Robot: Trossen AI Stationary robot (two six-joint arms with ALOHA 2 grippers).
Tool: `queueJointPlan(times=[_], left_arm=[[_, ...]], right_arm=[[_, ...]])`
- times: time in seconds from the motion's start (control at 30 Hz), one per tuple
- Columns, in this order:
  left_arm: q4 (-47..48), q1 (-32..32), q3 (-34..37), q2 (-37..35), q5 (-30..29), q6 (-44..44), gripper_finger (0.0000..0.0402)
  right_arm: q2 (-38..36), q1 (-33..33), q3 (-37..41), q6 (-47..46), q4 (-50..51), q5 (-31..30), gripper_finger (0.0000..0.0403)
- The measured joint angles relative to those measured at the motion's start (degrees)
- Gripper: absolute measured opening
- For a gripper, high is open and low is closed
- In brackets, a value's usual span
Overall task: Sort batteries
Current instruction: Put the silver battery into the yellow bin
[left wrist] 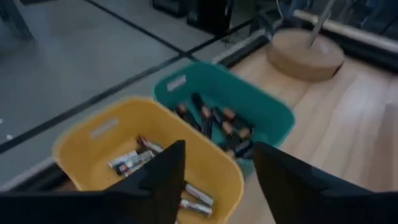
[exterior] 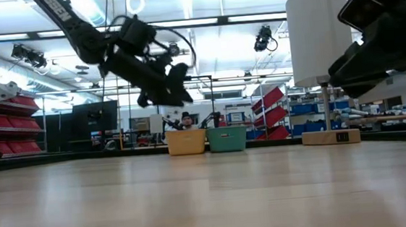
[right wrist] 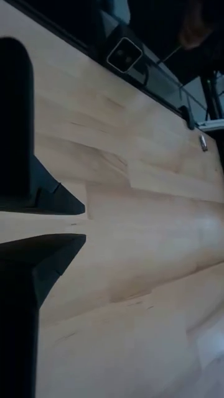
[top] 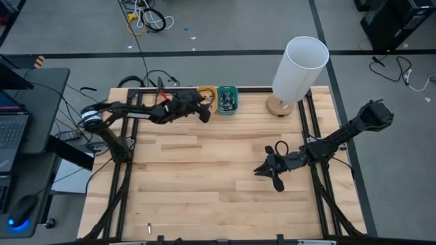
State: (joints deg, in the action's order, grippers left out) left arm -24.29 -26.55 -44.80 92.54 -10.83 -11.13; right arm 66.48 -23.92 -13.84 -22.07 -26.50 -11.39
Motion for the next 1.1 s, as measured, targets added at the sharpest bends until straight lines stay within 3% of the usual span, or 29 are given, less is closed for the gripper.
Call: queueJointPlan(times=[0.13,0.3,0.4,0.53,0.67,0.8,0.93,1.1], left_arm=[[3.7,0.6,0.0,-6.4,3.0,3.0,0.0228],[18.9,3.9,-0.1,-16.7,7.6,6.0,0.0229],[29.3,9.1,0.0,-20.8,6.6,3.5,0.0222],[39.9,20.7,0.1,-22.5,5.7,-2.9,0.0215],[45.6,37.2,0.1,-21.7,-0.4,-18.0,0.0214],[51.0,52.7,0.1,-19.5,-14.8,-45.8,0.0214],[52.5,63.7,0.1,-15.3,-13.6,-74.2,0.0214],[49.2,71.8,0.1,-9.6,-6.9,-90.6,0.0214]], right_arm=[[0.0,-0.3,0.9,-1.4,-0.5,-0.2,0.0047],[0.0,-1.6,3.4,-2.7,-0.5,-0.4,0.0047],[0.0,-2.4,5.1,-3.8,-2.3,-0.5,0.0048],[0.0,-3.0,6.0,-3.9,-4.5,-2.0,0.0048],[0.0,-3.0,6.0,-3.5,-7.0,-2.5,0.0048],[0.0,-3.0,6.0,-2.1,-9.2,-2.5,0.0048],[0.0,-2.6,6.0,-1.8,-11.7,-2.5,0.0048],[0.0,-2.5,6.0,-1.8,-12.5,-2.5,0.0048]])
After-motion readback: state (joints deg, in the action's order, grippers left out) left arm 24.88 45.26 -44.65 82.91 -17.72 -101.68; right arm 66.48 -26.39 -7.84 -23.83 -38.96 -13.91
